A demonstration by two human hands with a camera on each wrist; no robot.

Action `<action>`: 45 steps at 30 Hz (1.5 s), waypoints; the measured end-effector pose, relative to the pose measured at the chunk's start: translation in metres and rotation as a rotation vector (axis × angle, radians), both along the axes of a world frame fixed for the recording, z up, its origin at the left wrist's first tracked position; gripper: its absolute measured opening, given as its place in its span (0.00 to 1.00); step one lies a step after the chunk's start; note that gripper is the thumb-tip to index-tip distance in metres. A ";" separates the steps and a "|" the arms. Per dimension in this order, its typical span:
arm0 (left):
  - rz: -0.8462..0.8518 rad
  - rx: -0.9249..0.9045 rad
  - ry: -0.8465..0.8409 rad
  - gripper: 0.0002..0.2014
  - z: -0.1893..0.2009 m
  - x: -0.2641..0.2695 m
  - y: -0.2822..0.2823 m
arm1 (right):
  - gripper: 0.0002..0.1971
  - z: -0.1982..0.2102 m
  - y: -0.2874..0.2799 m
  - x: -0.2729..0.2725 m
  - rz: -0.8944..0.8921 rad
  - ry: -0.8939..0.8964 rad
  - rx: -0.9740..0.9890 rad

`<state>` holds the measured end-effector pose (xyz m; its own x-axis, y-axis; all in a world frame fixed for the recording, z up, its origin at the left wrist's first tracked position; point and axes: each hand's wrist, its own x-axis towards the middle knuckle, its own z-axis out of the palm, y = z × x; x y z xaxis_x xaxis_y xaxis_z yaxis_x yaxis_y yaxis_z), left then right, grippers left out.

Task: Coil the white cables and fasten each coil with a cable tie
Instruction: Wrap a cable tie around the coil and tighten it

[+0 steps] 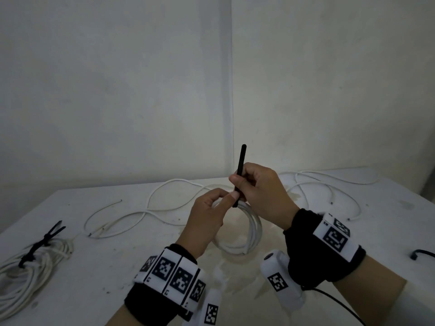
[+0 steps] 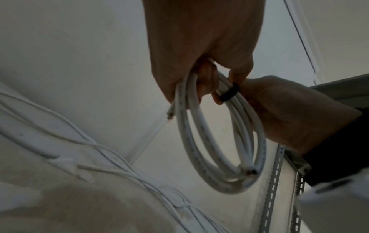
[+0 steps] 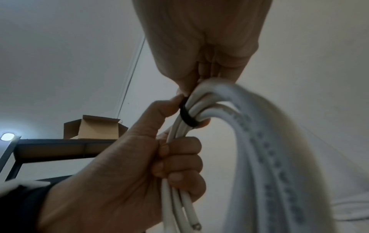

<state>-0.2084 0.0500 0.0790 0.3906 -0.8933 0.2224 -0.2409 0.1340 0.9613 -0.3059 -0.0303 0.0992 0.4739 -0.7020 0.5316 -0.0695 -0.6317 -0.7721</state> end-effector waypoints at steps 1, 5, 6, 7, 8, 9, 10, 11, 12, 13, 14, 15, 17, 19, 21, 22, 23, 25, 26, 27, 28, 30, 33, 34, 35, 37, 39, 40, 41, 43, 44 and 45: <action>-0.005 0.000 -0.023 0.11 0.001 0.002 -0.001 | 0.11 0.001 -0.001 0.000 0.022 -0.025 0.039; 0.002 0.021 -0.004 0.13 0.003 0.012 -0.001 | 0.06 -0.010 -0.005 -0.003 0.143 0.065 0.112; 0.010 0.016 0.033 0.13 0.002 0.016 -0.001 | 0.08 -0.014 -0.004 -0.004 0.167 0.127 0.115; 0.016 0.010 0.067 0.13 0.002 0.019 0.000 | 0.12 -0.017 -0.002 -0.005 0.189 0.187 0.119; 0.018 0.006 0.087 0.12 0.001 0.022 0.001 | 0.15 -0.020 0.001 -0.005 0.207 0.230 0.122; 0.018 0.006 0.095 0.12 0.000 0.025 0.002 | 0.16 -0.022 0.004 -0.003 0.221 0.247 0.127; 0.018 0.011 0.094 0.12 -0.001 0.028 0.003 | 0.16 -0.024 0.007 -0.001 0.235 0.235 0.143; 0.019 0.018 0.091 0.12 -0.002 0.030 0.006 | 0.16 -0.026 0.010 0.003 0.244 0.200 0.175; 0.022 0.023 0.084 0.11 -0.003 0.033 0.009 | 0.16 -0.028 0.013 0.007 0.246 0.162 0.211; 0.026 0.027 0.075 0.11 -0.005 0.037 0.012 | 0.15 -0.029 0.015 0.010 0.241 0.135 0.236; 0.032 0.034 0.062 0.10 -0.006 0.041 0.016 | 0.15 -0.031 0.017 0.014 0.229 0.124 0.250; 0.037 0.039 0.051 0.09 -0.008 0.046 0.021 | 0.15 -0.033 0.019 0.017 0.217 0.125 0.258; 0.032 0.039 0.020 0.08 -0.013 0.055 0.030 | 0.16 -0.037 0.022 0.023 0.202 0.133 0.265; 0.031 0.032 -0.053 0.07 -0.019 0.064 0.039 | 0.16 -0.041 0.027 0.030 0.192 0.122 0.281; 0.036 0.024 -0.128 0.08 -0.024 0.072 0.047 | 0.15 -0.047 0.032 0.038 0.165 0.110 0.279; 0.048 0.024 -0.170 0.09 -0.026 0.076 0.050 | 0.15 -0.048 0.035 0.042 0.154 0.103 0.274; 0.062 0.026 -0.213 0.09 -0.028 0.080 0.054 | 0.14 -0.049 0.037 0.047 0.149 0.093 0.278; 0.105 0.019 -0.266 0.09 -0.031 0.089 0.061 | 0.13 -0.048 0.043 0.057 0.175 0.073 0.294; 0.135 0.009 -0.272 0.10 -0.033 0.093 0.065 | 0.12 -0.047 0.046 0.062 0.204 0.075 0.289; 0.163 -0.004 -0.263 0.10 -0.034 0.097 0.068 | 0.11 -0.047 0.049 0.067 0.234 0.092 0.272; 0.186 -0.015 -0.242 0.10 -0.035 0.101 0.071 | 0.12 -0.047 0.052 0.072 0.266 0.121 0.250; 0.214 -0.030 -0.196 0.09 -0.036 0.110 0.078 | 0.15 -0.049 0.060 0.081 0.331 0.166 0.208; 0.227 -0.034 -0.199 0.08 -0.037 0.124 0.088 | 0.18 -0.052 0.071 0.094 0.409 0.178 0.215; 0.228 -0.033 -0.213 0.09 -0.037 0.129 0.093 | 0.18 -0.053 0.075 0.098 0.420 0.185 0.227; 0.230 -0.034 -0.231 0.10 -0.037 0.133 0.097 | 0.19 -0.054 0.077 0.103 0.432 0.194 0.233; 0.246 -0.027 -0.262 0.14 -0.040 0.143 0.106 | 0.19 -0.056 0.083 0.112 0.467 0.233 0.225; 0.279 -0.006 -0.265 0.15 -0.044 0.154 0.116 | 0.22 -0.058 0.088 0.122 0.510 0.279 0.211; 0.293 0.007 -0.263 0.14 -0.046 0.162 0.121 | 0.23 -0.059 0.091 0.127 0.514 0.310 0.214; 0.308 0.023 -0.262 0.12 -0.048 0.170 0.127 | 0.25 -0.060 0.093 0.132 0.506 0.343 0.224; 0.351 0.054 -0.275 0.12 -0.050 0.189 0.141 | 0.28 -0.060 0.096 0.139 0.475 0.404 0.251; 0.376 0.067 -0.294 0.13 -0.050 0.199 0.149 | 0.29 -0.060 0.097 0.142 0.460 0.428 0.255; 0.403 0.087 -0.323 0.12 -0.050 0.210 0.158 | 0.29 -0.060 0.096 0.144 0.443 0.445 0.255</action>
